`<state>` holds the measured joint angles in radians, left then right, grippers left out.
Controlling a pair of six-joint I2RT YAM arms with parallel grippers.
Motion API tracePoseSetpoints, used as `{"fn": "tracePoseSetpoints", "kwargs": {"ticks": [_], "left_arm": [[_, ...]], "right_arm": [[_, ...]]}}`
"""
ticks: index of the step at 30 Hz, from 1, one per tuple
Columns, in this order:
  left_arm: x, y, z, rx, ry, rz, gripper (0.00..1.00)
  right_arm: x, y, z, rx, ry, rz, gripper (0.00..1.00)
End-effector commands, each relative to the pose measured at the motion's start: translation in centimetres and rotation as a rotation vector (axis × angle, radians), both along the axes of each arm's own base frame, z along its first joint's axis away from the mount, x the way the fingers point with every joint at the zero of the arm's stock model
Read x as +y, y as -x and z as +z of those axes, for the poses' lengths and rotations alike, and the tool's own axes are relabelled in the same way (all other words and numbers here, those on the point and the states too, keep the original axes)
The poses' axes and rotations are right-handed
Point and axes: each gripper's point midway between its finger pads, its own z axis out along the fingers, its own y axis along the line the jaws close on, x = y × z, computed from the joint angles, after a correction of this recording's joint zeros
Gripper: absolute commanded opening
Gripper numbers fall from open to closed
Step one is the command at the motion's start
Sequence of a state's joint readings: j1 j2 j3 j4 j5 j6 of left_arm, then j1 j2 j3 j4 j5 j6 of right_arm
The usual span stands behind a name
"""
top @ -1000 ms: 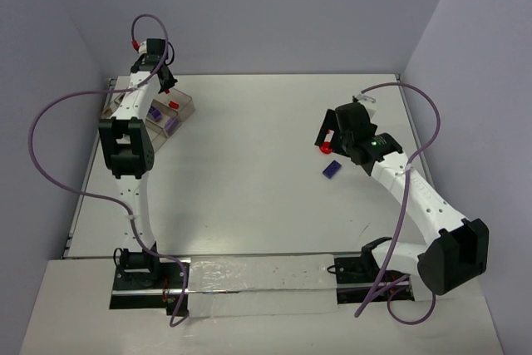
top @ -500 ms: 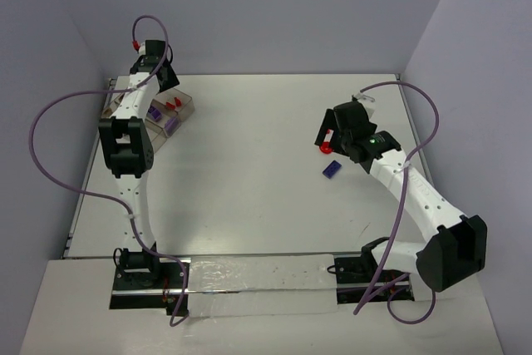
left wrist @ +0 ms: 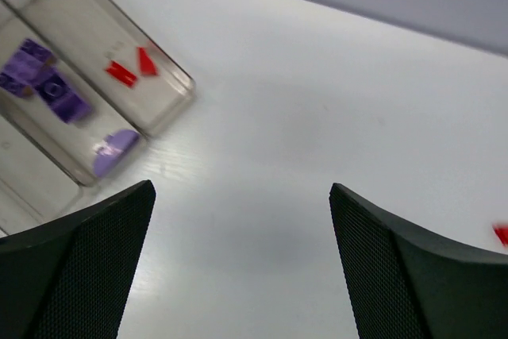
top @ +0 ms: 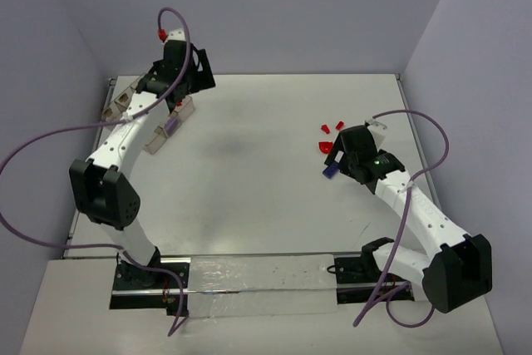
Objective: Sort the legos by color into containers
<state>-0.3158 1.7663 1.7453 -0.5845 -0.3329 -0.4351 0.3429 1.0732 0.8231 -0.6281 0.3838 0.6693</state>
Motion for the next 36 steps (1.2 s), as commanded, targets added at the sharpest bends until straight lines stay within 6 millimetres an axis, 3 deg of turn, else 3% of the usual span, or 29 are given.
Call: {"fn": "tracePoseSetpoints", "kwargs": {"ticks": [1,2,3,5,7,12,18,22,27,32,36], "left_arm": [[-2.6,4.6,-1.7,0.061,0.021,-0.080,0.98],[-3.1,5.0,-1.1,0.048,0.036,-0.085,0.99],[-3.7,5.9,-2.1,0.075,0.056,-0.112,0.99],[-4.3,7.4,-2.1,0.073,0.083,-0.131,0.99],[-4.5,8.3,-1.8,0.068,0.112,-0.136,0.99],[-4.4,9.2,-1.1,0.067,0.119,-0.135,0.99],[-4.2,9.3,-0.5,0.059,0.109,-0.130,0.99],[-4.1,9.4,-0.2,0.055,0.106,-0.130,0.99],[-4.0,9.6,-0.3,0.058,0.101,-0.127,0.99],[-3.5,9.6,-0.1,0.051,0.087,-0.109,0.99],[-2.8,9.6,-0.4,0.058,0.059,-0.080,0.99]], "right_arm": [[0.8,-1.2,-2.2,0.003,-0.106,-0.059,1.00],[0.8,-1.3,-2.6,0.015,-0.103,-0.059,0.99],[1.2,-1.9,-2.7,0.000,-0.123,-0.060,0.99],[1.9,-2.9,-3.6,-0.001,-0.155,-0.049,0.97],[2.0,-3.7,-5.4,0.047,-0.156,-0.058,0.95],[2.4,-5.5,-8.1,0.103,-0.138,-0.062,0.90],[2.5,-6.7,-10.5,0.150,-0.109,-0.072,0.75],[2.6,-7.2,-10.7,0.140,-0.107,-0.071,0.68],[1.9,-7.4,-10.9,0.167,-0.051,-0.077,0.50],[1.4,-6.8,-10.1,0.155,-0.004,-0.059,0.14],[3.2,-6.4,-7.5,0.106,0.000,0.038,0.12]]}}
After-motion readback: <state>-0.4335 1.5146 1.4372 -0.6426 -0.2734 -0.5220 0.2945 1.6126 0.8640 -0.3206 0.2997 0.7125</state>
